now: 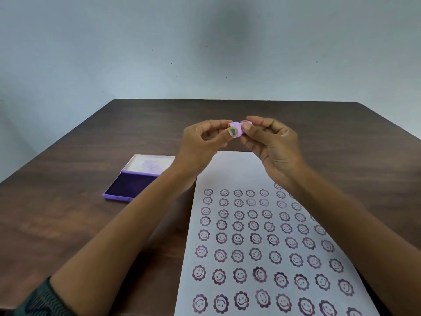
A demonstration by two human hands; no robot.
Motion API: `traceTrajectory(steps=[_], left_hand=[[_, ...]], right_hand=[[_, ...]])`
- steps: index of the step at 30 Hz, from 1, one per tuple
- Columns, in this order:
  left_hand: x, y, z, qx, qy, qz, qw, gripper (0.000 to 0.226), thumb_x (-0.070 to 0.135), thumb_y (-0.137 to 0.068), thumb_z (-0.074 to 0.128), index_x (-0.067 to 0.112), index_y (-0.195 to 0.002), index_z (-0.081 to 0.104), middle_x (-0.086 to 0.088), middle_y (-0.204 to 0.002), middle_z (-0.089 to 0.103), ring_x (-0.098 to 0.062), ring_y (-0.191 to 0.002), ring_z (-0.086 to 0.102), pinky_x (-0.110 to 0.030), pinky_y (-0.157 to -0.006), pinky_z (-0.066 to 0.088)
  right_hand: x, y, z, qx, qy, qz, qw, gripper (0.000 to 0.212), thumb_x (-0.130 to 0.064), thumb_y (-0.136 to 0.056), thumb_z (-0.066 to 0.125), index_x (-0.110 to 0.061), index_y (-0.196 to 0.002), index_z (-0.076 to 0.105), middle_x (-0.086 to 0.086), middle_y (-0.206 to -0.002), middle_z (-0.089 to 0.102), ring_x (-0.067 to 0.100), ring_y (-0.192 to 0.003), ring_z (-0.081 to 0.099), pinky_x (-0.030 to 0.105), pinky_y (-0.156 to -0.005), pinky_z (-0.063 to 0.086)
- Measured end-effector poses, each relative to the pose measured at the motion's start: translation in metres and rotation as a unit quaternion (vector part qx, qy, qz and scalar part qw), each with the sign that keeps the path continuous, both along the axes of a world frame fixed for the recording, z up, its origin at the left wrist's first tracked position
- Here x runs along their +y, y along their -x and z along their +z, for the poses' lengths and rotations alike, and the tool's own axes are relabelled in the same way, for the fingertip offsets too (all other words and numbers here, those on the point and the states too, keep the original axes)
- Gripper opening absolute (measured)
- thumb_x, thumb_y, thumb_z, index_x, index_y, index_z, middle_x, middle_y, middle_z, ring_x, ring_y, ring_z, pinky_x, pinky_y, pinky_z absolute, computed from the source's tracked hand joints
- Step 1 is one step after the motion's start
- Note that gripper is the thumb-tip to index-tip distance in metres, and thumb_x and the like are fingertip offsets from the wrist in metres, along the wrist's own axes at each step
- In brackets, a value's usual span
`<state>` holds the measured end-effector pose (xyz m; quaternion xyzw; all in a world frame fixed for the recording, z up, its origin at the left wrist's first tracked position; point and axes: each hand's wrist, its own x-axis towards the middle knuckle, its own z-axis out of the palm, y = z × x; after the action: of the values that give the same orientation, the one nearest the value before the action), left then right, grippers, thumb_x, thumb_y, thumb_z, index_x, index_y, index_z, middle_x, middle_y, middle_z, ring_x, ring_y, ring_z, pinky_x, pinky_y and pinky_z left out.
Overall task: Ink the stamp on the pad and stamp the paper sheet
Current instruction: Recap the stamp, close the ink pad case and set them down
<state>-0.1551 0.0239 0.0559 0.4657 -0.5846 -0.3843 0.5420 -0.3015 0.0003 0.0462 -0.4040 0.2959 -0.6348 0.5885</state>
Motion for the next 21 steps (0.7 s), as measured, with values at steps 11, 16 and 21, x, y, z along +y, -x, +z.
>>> traceTrajectory(steps=[11,16,21], left_hand=[[-0.004,-0.003,-0.005,0.012,0.02,-0.001,1.0,0.031,0.017,-0.081,0.07,0.006,-0.11,0.069,-0.003,-0.096,0.072,0.003,-0.072,0.065,-0.007,-0.059,0.045],[-0.006,-0.002,-0.011,0.012,0.023,0.003,1.0,0.03,0.018,-0.08,0.071,0.009,-0.108,0.07,0.003,-0.094,0.072,0.004,-0.077,0.067,-0.007,-0.061,0.046],[-0.01,-0.002,-0.016,-0.021,0.042,0.006,0.999,0.024,0.02,-0.081,0.07,0.013,-0.105,0.07,0.009,-0.089,0.071,0.007,-0.074,0.065,-0.005,-0.06,0.045]], right_hand=[[-0.001,-0.002,-0.004,0.043,0.021,-0.008,0.999,0.018,0.002,-0.074,0.068,-0.002,-0.092,0.066,0.011,-0.088,0.072,0.024,-0.083,0.071,0.031,-0.076,0.059],[0.0,-0.002,-0.006,0.085,0.029,-0.025,0.996,0.022,-0.003,-0.071,0.07,-0.003,-0.093,0.065,0.015,-0.094,0.07,0.029,-0.089,0.07,0.037,-0.081,0.058],[-0.002,0.001,-0.007,0.107,0.025,-0.03,0.994,0.021,-0.002,-0.071,0.071,-0.003,-0.091,0.066,0.016,-0.093,0.07,0.03,-0.087,0.07,0.037,-0.078,0.059]])
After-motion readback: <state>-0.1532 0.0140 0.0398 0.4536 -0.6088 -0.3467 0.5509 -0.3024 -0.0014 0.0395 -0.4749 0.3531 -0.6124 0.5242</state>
